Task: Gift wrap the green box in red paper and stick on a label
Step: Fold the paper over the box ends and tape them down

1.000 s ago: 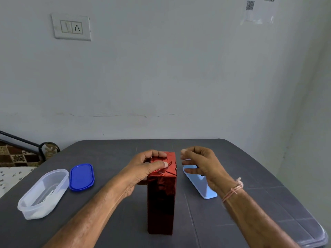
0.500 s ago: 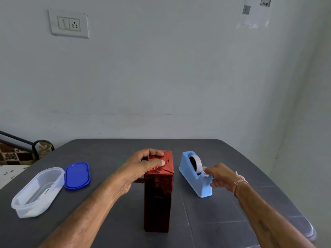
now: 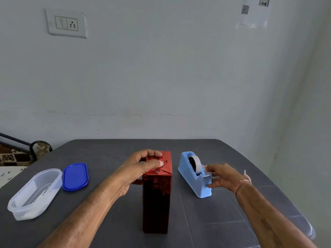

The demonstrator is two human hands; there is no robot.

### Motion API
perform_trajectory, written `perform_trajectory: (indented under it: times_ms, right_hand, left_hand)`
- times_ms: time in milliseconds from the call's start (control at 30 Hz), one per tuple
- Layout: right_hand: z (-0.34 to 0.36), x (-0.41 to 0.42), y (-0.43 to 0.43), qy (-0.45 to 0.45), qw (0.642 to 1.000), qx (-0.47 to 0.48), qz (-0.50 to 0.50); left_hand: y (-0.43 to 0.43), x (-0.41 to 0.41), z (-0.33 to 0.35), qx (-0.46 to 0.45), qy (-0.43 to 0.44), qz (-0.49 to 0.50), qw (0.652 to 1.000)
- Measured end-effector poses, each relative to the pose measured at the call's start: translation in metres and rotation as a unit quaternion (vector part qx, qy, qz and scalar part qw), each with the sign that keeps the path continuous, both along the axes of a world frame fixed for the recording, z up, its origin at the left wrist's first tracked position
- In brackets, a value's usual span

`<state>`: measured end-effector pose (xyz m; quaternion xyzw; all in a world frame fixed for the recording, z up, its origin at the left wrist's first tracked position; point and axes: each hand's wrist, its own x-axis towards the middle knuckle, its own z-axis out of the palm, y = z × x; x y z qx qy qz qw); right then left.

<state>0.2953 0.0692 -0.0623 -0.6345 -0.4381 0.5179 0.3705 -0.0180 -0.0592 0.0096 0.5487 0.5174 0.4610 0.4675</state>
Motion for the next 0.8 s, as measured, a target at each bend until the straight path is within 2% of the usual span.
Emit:
perform_trajectory:
  times_ms: [233,533,800]
  right_hand:
    - [-0.015,0.006,-0.009,0.066,0.997,0.032,-0.009]
    - [-0.037,0.004,-0.021,0.091,0.993,0.062,-0.035]
    - [-0.064,0.005,-0.034,0.153,0.983,0.084,-0.056]
  left_hand:
    - [0.0,0.0,-0.001,-0.003,-0.003,0.0,1.0]
    - [0.001,0.0,-0.001,-0.008,-0.002,0.0,1.0]
    - [0.002,0.001,-0.002,-0.009,-0.001,0.001,1.0]
